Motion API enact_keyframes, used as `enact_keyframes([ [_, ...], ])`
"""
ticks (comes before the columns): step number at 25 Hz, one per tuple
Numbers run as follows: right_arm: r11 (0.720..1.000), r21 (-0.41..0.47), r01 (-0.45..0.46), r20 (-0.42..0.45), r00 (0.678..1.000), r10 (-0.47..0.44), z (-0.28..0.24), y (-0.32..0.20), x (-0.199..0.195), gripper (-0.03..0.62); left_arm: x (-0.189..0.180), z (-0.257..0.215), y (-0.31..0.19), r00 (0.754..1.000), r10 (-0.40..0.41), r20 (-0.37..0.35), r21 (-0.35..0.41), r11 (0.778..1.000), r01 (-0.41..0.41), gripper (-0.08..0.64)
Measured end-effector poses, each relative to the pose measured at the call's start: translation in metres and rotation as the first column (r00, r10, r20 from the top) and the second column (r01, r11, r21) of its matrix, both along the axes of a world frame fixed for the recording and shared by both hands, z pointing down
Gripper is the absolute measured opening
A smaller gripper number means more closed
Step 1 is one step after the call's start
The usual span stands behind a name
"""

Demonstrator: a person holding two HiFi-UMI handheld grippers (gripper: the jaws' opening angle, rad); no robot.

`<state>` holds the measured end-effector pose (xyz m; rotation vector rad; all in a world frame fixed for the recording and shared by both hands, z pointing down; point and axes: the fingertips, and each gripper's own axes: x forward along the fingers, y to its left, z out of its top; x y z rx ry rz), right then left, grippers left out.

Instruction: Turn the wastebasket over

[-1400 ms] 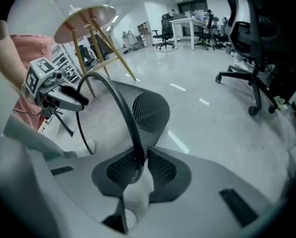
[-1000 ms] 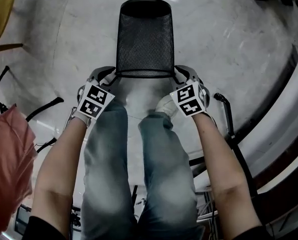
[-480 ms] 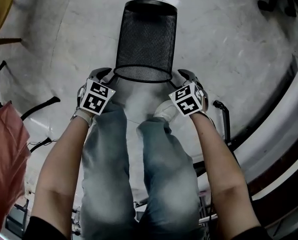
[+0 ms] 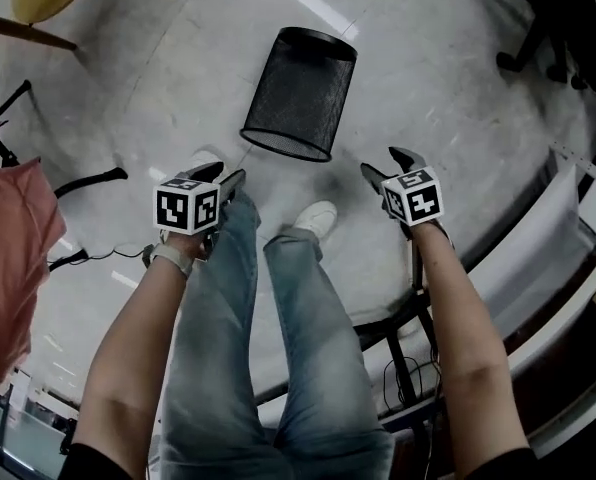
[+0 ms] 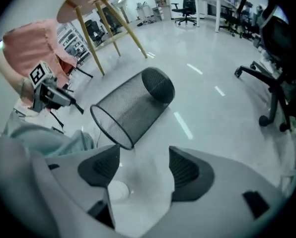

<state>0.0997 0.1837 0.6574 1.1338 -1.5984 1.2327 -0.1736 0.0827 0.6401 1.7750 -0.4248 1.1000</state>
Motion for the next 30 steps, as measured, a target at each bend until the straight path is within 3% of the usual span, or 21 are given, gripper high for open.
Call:
enact_keyframes([
  [3, 0.997, 0.073, -0.024, 0.046, 0.999, 0.021, -0.030, -0.046, 0.006, 0.312, 0.015, -0.027, 0.003, 0.970, -0.224, -0.098, -0.131, 0.969, 0.210, 0.242],
  [6, 0.993, 0.120, 0.008, 0.055, 0.998, -0.015, -0.052, -0.093, 0.007, 0.339, 0.028, -0.044, 0.012, 0.927, -0.349, -0.136, -0.218, 0.924, 0.315, 0.265],
  [8, 0.988, 0.146, 0.051, 0.057, 0.997, -0.059, -0.062, -0.126, 0.007, 0.347, 0.041, -0.047, 0.015, 0.890, -0.430, -0.149, -0.283, 0.881, 0.378, 0.279],
  [11, 0.979, 0.151, 0.136, 0.077, 0.986, -0.148, -0.058, -0.163, 0.004, 0.362, 0.053, -0.041, 0.017, 0.818, -0.561, -0.129, -0.368, 0.793, 0.486, 0.289],
  [13, 0.974, 0.136, 0.179, 0.097, 0.976, -0.193, -0.045, -0.183, 0.006, 0.376, 0.058, -0.029, 0.013, 0.782, -0.615, -0.101, -0.378, 0.751, 0.542, 0.290],
  [16, 0.968, 0.105, 0.230, 0.130, 0.961, -0.242, -0.024, -0.205, 0.007, 0.380, 0.064, -0.009, 0.005, 0.744, -0.664, -0.077, -0.362, 0.714, 0.599, 0.290],
  [19, 0.948, 0.082, 0.307, 0.163, 0.934, -0.317, -0.004, -0.220, 0.009, 0.388, 0.075, 0.013, 0.001, 0.694, -0.718, -0.062, -0.368, 0.662, 0.652, 0.290],
  [22, 0.944, 0.063, 0.325, 0.210, 0.920, -0.331, 0.016, -0.233, 0.014, 0.390, 0.086, 0.036, 0.003, 0.654, -0.756, -0.028, -0.366, 0.617, 0.697, 0.290],
  [24, 0.946, 0.045, 0.321, 0.249, 0.913, -0.322, 0.029, -0.238, 0.014, 0.390, 0.090, 0.050, 0.004, 0.639, -0.770, 0.000, -0.350, 0.598, 0.721, 0.290],
  [26, 0.939, 0.022, 0.342, 0.281, 0.900, -0.334, 0.041, -0.238, 0.010, 0.390, 0.091, 0.061, 0.003, 0.635, -0.772, 0.016, -0.321, 0.598, 0.735, 0.288],
  [30, 0.919, -0.002, 0.395, 0.338, 0.865, -0.371, 0.057, -0.234, -0.004, 0.390, 0.101, 0.066, -0.001, 0.624, -0.780, -0.047, -0.347, 0.598, 0.723, 0.260],
])
